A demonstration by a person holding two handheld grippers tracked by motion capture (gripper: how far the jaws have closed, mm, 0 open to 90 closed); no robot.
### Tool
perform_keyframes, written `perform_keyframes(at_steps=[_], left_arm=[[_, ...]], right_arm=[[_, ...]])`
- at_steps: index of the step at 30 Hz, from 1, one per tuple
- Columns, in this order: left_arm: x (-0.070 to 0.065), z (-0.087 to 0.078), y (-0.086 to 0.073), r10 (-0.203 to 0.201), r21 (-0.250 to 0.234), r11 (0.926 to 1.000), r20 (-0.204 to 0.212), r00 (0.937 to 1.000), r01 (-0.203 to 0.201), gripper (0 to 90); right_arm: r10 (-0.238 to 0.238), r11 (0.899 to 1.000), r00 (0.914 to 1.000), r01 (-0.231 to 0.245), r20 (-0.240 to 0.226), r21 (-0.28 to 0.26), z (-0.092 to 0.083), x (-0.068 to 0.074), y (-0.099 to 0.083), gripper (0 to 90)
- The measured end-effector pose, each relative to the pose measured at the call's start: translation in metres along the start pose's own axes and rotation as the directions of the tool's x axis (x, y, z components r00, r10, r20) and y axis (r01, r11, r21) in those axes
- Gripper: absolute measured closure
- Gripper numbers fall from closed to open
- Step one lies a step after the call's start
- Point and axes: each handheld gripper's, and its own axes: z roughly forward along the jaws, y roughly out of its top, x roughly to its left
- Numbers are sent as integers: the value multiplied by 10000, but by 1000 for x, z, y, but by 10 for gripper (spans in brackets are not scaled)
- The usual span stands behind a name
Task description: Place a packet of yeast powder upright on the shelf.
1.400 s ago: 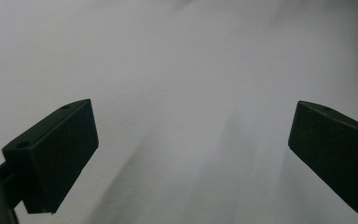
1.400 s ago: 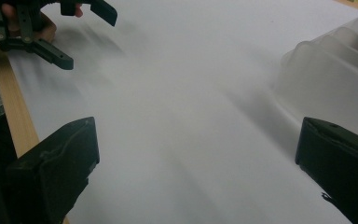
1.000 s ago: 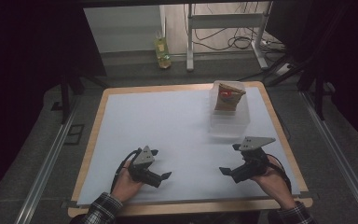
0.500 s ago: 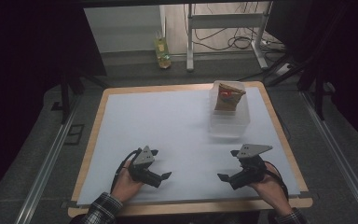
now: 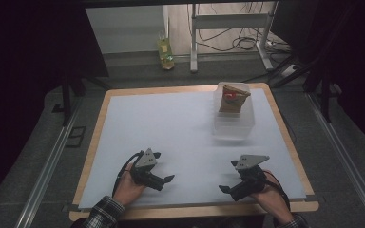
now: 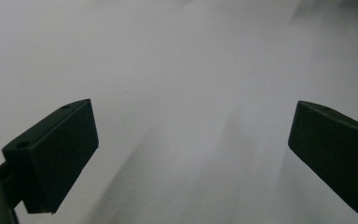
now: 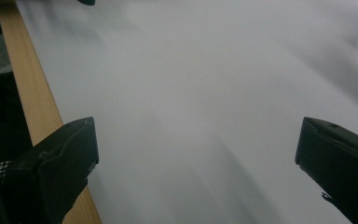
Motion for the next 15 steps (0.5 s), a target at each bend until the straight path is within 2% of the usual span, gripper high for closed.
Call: perform_keyframes(at_steps=[4,15], left_arm=[[0,0,0,7,54,10000,-7,10000,-7,16],[1,1,-1,57,173,9998,-63,10000,-56,16]], right_arm=[[-151,9997,9999,152,-80,169,4,1,-4,0],[-88,9980,9994,108,-333,624,12,2,-10,0]])
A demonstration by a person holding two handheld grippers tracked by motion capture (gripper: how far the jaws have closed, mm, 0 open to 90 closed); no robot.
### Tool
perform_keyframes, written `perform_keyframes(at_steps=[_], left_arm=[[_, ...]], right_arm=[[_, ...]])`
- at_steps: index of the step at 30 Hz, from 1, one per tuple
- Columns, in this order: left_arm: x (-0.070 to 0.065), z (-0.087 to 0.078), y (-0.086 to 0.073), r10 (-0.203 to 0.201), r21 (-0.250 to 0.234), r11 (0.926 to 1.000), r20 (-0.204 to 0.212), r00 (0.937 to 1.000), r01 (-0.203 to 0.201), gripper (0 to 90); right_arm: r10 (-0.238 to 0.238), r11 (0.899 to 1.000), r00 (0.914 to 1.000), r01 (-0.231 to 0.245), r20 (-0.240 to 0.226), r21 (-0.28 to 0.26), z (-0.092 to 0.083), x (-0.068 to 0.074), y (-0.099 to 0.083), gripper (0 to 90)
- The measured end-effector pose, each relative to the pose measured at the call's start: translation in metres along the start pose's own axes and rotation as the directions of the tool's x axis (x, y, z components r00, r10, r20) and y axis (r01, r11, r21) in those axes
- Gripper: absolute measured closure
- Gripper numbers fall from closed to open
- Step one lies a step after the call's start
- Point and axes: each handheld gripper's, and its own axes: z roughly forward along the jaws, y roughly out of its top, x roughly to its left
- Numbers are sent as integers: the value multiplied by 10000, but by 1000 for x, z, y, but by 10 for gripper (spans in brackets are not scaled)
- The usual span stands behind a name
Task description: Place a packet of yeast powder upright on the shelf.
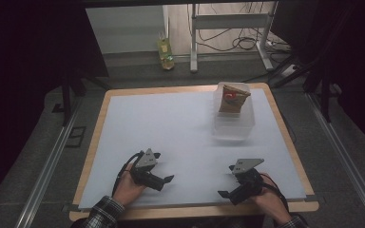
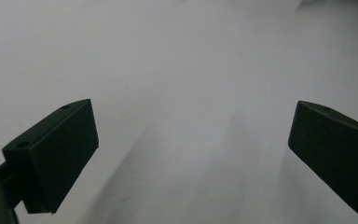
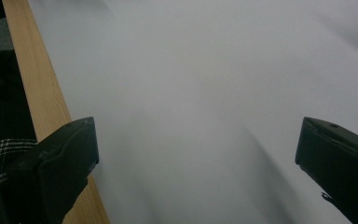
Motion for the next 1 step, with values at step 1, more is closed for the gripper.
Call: perform_keyframes(at_steps=[1], left_arm=[[0,0,0,-2,-6,10000,-11,10000,2,16]], right_arm=[[-43,10000,10000,43,-12,29,0,0,0,0]])
